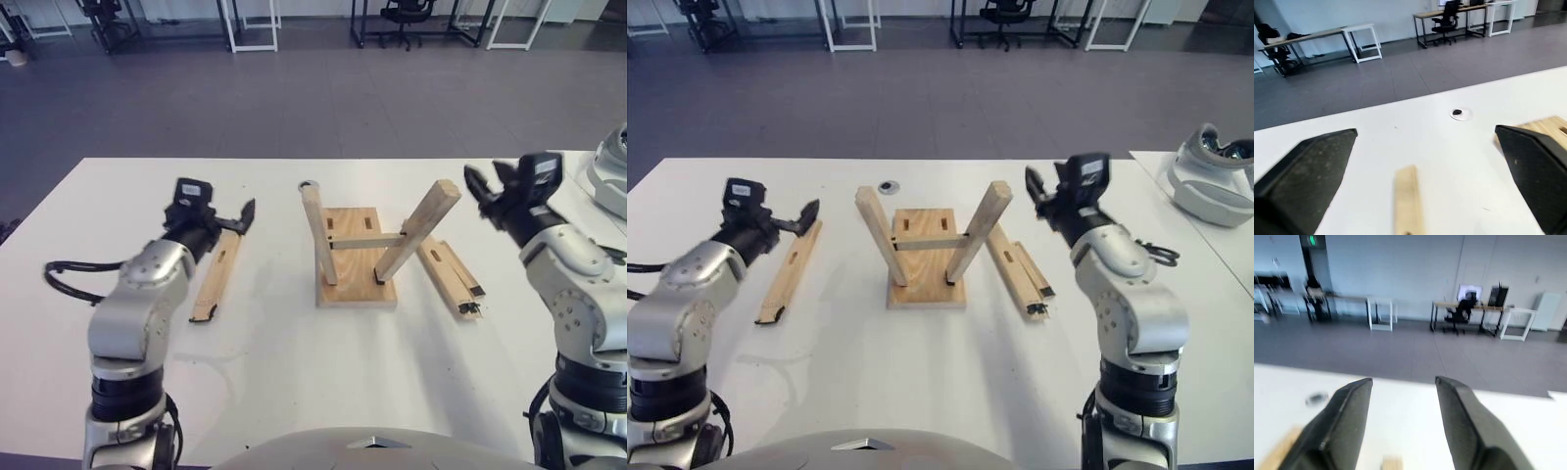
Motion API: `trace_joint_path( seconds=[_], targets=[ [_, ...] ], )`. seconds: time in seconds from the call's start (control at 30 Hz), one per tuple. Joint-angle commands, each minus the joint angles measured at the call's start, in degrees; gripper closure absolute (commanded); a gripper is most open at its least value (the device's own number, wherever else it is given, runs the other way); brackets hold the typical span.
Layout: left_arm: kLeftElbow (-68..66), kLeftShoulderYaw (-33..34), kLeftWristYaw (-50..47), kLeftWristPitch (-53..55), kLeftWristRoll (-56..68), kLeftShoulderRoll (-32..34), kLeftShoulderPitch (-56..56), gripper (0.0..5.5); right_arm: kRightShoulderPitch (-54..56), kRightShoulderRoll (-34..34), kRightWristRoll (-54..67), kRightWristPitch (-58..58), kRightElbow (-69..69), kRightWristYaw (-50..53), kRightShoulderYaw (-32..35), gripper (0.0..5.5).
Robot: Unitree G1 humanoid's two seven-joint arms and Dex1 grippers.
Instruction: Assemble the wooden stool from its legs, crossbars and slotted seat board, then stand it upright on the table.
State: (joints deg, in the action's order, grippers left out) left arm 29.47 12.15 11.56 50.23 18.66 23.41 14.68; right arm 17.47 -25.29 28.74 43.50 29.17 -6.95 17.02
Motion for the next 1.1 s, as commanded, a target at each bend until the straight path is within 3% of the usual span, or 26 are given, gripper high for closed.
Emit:
trace_joint_path(
  seconds=[0.03,0.13,0.27,0.37,0.6,0.73,0.9,1.0,1.1],
  targets=[
    [1.44,4.16,3.44,-1.39,15.59,-7.10,16.04,0.28,8.90,2.50,10.12,-2.96,0.49,-4.58,3.39,3.11],
    [3.23,-1.70,4.84,0.17,20.65,-10.17,16.58,0.28,9.96,3.47,16.85,-0.64,1.97,-6.01,1.93,3.11],
    [-7.45,-11.20,5.52,2.15,16.54,-10.05,10.60,0.28,1.72,-0.21,12.06,6.81,-1.82,-6.46,-8.85,3.11],
    [-10.22,-16.20,7.03,3.16,15.38,-9.74,8.20,0.28,0.41,-0.25,10.56,8.51,-5.01,-5.78,-11.11,3.11],
    [-4.67,-4.22,3.77,3.29,27.45,-13.31,16.54,0.28,8.98,4.11,15.97,1.50,-4.08,-4.34,-2.75,3.11],
    [-6.83,2.43,3.20,0.64,32.70,-12.03,23.75,0.28,12.23,3.05,16.93,-1.38,-7.14,-4.74,1.70,3.11],
    [-7.90,7.20,4.84,-1.90,32.16,-5.27,21.72,0.28,5.32,-5.83,1.70,-7.29,-18.29,-14.36,-9.79,3.11],
    [-5.97,10.12,8.07,-2.76,31.81,0.71,15.78,0.28,0.98,-7.44,1.44,-9.78,-13.54,-24.08,-15.53,3.11],
    [-7.90,11.35,21.21,-10.94,19.19,16.61,-1.82,0.28,0.73,-3.99,3.98,-8.53,-5.11,-28.03,-21.97,3.11]
  ],
)
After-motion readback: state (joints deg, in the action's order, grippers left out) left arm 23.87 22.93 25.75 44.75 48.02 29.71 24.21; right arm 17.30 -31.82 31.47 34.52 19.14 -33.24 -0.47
